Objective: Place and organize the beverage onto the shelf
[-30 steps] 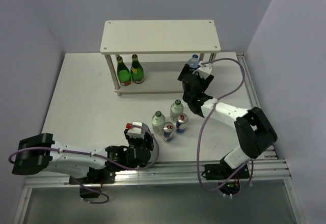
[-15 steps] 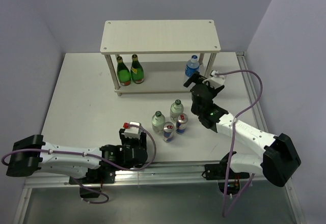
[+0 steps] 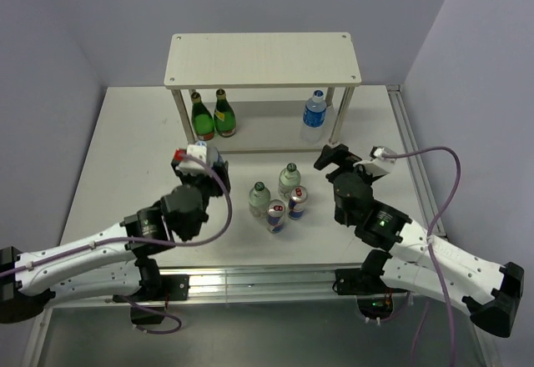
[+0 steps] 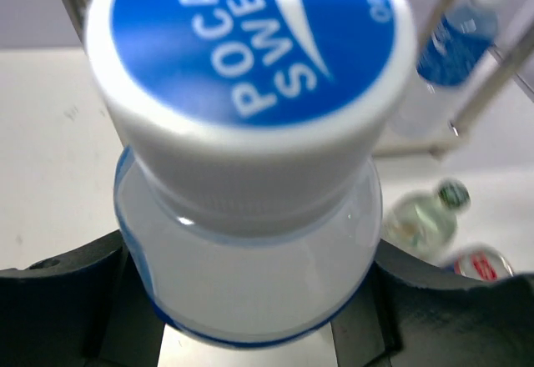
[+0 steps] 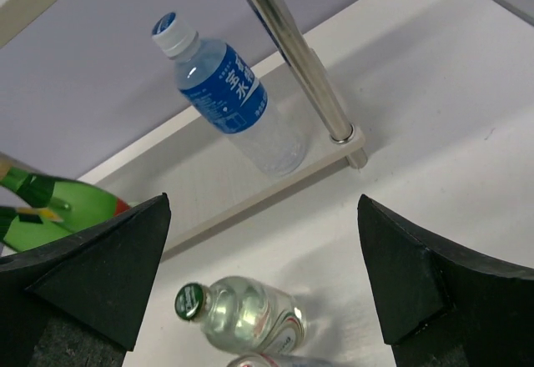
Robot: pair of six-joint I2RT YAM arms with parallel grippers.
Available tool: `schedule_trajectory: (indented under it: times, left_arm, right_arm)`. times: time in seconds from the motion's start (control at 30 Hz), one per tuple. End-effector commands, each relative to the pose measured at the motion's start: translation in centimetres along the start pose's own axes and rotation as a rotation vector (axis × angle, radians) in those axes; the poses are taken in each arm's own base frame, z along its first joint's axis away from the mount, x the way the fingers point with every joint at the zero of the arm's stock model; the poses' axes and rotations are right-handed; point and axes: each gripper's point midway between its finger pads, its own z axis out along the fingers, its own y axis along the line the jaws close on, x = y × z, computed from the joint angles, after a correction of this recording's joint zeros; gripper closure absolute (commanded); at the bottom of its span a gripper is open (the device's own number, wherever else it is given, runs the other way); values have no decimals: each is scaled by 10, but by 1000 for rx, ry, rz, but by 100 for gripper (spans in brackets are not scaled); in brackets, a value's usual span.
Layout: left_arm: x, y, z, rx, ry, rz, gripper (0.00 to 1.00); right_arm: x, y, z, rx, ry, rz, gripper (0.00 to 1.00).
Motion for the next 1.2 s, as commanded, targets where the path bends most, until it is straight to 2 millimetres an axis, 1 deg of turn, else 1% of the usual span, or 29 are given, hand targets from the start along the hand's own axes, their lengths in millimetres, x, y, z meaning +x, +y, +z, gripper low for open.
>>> schedule_trajectory:
  times: [0.0, 0.03, 0.07, 0.1, 0.13, 0.2, 0.23, 0.27, 0.3, 0.33, 0.37, 0.43, 0.47, 0.5, 0.53, 0.57, 0.6, 0.63, 0.67, 0.73, 0.77, 0.8, 0.83, 0.87, 0.93, 1.03, 1.07, 1.1, 1.17]
  left_arm:
    - [-100, -5, 23, 36, -192, -46, 100]
    - [-101, -8, 35, 34, -188, -32, 100]
    - [-109, -6, 48, 53, -201, -26, 100]
    - [-123, -6, 54, 59, -224, -45, 100]
    - [-122, -11, 68, 66, -225, -42, 100]
    - [-128, -10, 87, 73, -238, -38, 100]
    - [-125, -16, 101, 71, -229, -26, 100]
    - [-134, -20, 107, 83, -258, -39, 100]
    - [-128, -24, 114, 88, -249, -31, 100]
    - [-123, -38, 131, 104, -249, -36, 100]
    - [-113, -41, 137, 102, -229, -22, 100]
    - [-111, -50, 147, 120, -246, -48, 100]
    - [-100, -56, 156, 123, -232, -43, 100]
    - [-96, -60, 160, 127, -229, -51, 100]
    - [-102, -64, 163, 134, -251, -73, 100]
    - [-89, -69, 173, 134, -231, -63, 100]
    - [-88, -72, 178, 135, -231, -66, 100]
    - [-95, -77, 182, 141, -251, -77, 100]
    - [-83, -82, 193, 140, -231, -62, 100]
    - [-80, -90, 202, 146, -235, -58, 100]
    - [-80, -96, 211, 148, -245, -61, 100]
    - [-77, -99, 216, 150, -241, -57, 100]
    - [-83, -105, 220, 154, -252, -67, 100]
    - [-75, -108, 227, 156, -246, -64, 100]
    - [-70, -117, 238, 165, -238, -66, 100]
    - [-69, -124, 246, 173, -246, -82, 100]
    - [-60, -126, 250, 175, -235, -78, 100]
    - [-61, -128, 252, 181, -246, -88, 100]
    - [-53, -132, 256, 186, -241, -96, 100]
  right_arm:
    - [-5, -20, -11, 54, -25, -11, 0]
    - [-4, -23, -12, 58, -23, -24, 0]
    - [-8, -25, -13, 59, -31, -15, 0]
    - [-8, -26, -14, 60, -33, -15, 0]
    - [-7, -29, -14, 61, -31, -22, 0]
    - [-9, -31, -16, 56, -34, -19, 0]
    - [-9, -34, -16, 61, -35, -25, 0]
    - [-9, -36, -17, 64, -37, -20, 0]
    - [-10, -36, -17, 60, -37, -14, 0]
    - [-7, -40, -17, 60, -39, -21, 0]
    - [-7, -40, -17, 60, -39, -19, 0]
    - [-6, -42, -18, 59, -42, -17, 0]
    - [-5, -43, -18, 59, -42, -18, 0]
    - [-5, -44, -18, 56, -41, -16, 0]
    - [-4, -44, -18, 53, -40, -17, 0]
    - [-2, -44, -18, 48, -38, -15, 0]
    - [-2, -43, -18, 45, -37, -15, 0]
    - [-1, -45, -18, 47, -37, -18, 0]
    - [-1, -45, -18, 45, -37, -13, 0]
    - [0, -45, -18, 41, -34, -19, 0]
    - [1, -44, -18, 39, -34, -15, 0]
    - [2, -43, -18, 30, -30, -14, 0]
    - [3, -43, -18, 29, -29, -14, 0]
    - [3, -43, -18, 29, -32, -9, 0]
    - [4, -43, -17, 25, -29, -13, 0]
    - [6, -42, -18, 18, -24, -15, 0]
    - [6, -42, -18, 19, -25, -13, 0]
    - [6, -41, -18, 14, -23, -11, 0]
    - [8, -40, -18, 5, -18, -8, 0]
